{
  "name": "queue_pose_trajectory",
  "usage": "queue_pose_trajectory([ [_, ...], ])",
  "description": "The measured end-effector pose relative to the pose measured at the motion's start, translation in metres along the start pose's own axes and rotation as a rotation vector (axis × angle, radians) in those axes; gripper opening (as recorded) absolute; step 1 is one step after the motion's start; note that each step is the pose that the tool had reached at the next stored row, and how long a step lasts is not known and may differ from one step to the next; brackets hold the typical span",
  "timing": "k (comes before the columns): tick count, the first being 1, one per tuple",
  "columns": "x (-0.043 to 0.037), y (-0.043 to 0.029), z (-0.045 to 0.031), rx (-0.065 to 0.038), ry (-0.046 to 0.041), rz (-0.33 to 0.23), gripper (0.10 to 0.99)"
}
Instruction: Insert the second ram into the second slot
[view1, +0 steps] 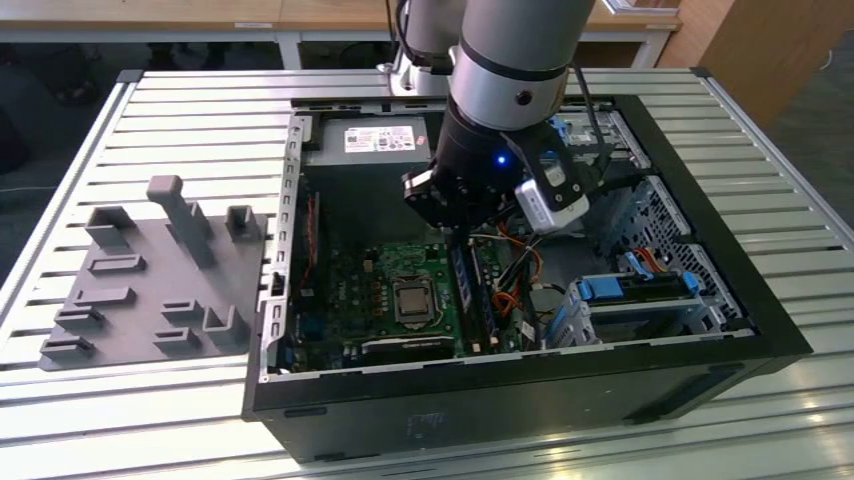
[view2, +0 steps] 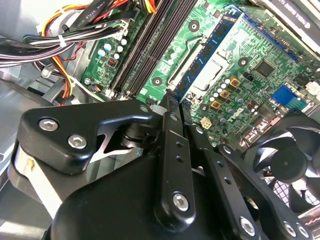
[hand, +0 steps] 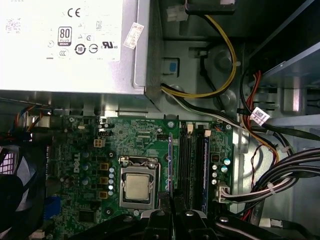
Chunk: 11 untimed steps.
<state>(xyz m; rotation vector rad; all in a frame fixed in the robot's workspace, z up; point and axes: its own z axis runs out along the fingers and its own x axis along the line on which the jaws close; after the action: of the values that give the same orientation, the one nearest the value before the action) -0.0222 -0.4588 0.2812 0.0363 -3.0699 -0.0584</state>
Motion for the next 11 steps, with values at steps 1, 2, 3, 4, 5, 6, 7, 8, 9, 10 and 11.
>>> queue_pose_trajectory([
  [1,0.0,0.0,0.0007,0.0,0.0003,0.0,0.137],
  [2,-0.0001,-0.0001,0.0016,0.001,0.0006,0.0,0.137],
  [3,-0.0002,-0.0001,0.0028,0.001,0.0007,0.0,0.137],
  [4,-0.0003,-0.0002,0.0045,0.001,0.0007,-0.001,0.137],
  [5,-0.0005,-0.0003,0.0067,0.001,0.0007,-0.001,0.137],
  [6,-0.0006,-0.0003,0.0085,0.002,0.0007,-0.001,0.137],
  [7,-0.0008,-0.0004,0.0105,0.001,0.0006,-0.001,0.137],
  [8,-0.0021,-0.0005,0.0121,0.001,0.0007,-0.002,0.137],
  [9,-0.0037,-0.0005,0.0138,0.002,0.0009,-0.001,0.137],
  [10,-0.0049,-0.0006,0.0155,0.002,0.0012,-0.001,0.137],
  [11,-0.0061,-0.0007,0.0173,0.001,0.0013,-0.001,0.137],
])
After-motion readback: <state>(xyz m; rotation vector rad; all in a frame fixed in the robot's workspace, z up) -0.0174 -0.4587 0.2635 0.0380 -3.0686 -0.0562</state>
